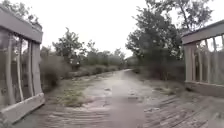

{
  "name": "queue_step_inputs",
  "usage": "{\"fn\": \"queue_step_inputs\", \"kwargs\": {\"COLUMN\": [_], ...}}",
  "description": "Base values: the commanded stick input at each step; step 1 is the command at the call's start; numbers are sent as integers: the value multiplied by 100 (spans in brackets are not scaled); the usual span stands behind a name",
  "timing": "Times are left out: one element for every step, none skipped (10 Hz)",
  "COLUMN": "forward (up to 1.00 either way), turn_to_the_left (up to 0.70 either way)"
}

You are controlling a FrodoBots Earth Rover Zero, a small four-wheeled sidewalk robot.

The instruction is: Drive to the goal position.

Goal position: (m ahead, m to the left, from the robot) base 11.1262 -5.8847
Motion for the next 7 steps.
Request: {"fn": "queue_step_inputs", "kwargs": {"forward": [70,70,70,70,70,70,70], "turn_to_the_left": [0,0,0,0,0,0,0]}}
